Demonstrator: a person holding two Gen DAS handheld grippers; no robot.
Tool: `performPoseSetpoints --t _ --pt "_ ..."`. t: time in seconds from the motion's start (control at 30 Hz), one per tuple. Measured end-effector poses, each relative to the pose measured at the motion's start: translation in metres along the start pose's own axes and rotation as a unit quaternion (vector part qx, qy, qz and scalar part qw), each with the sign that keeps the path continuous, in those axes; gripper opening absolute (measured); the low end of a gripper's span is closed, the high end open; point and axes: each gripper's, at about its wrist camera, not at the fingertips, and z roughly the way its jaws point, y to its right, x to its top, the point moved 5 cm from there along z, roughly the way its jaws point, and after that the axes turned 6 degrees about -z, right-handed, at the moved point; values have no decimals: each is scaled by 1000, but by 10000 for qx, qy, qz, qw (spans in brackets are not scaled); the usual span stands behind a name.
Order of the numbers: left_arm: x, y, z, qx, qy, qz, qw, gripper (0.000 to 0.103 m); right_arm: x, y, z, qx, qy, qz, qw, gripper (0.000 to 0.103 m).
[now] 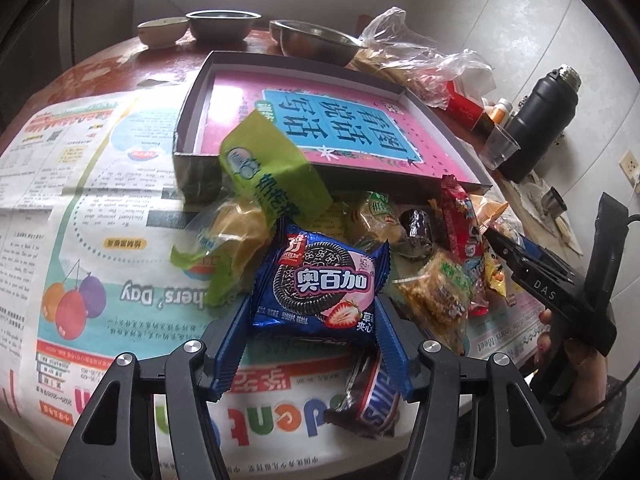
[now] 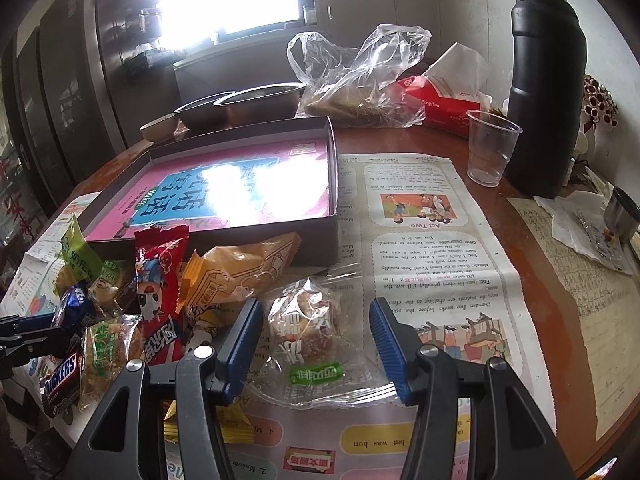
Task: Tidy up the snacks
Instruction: 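Lift the blue Oreo packet with the left tool over the pink tray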
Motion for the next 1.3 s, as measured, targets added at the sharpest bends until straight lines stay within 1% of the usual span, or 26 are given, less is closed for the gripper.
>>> performPoseSetpoints --t 0.03,0.1,0.37,0.53,0.87,1.3 --pt "1 1 0 -21 3 -6 10000 59 0 0 0 1 -2 -1 10000 56" --pt "1 1 -1 -81 34 -2 10000 55 0 -1 -1 14 12 -1 10000 56" --pt "1 2 -14 -171 126 -27 9998 54 7 1 -14 23 189 60 9998 56" --pt "6 5 -31 -228 299 -11 9993 54 12 1 -22 27 293 87 9995 56" --pt "22 8 -46 -342 516 -42 9981 54 31 -3 -37 98 584 116 9982 56" --pt "49 10 -54 -372 783 -127 9962 54 47 -9 -37 243 759 140 9967 56"
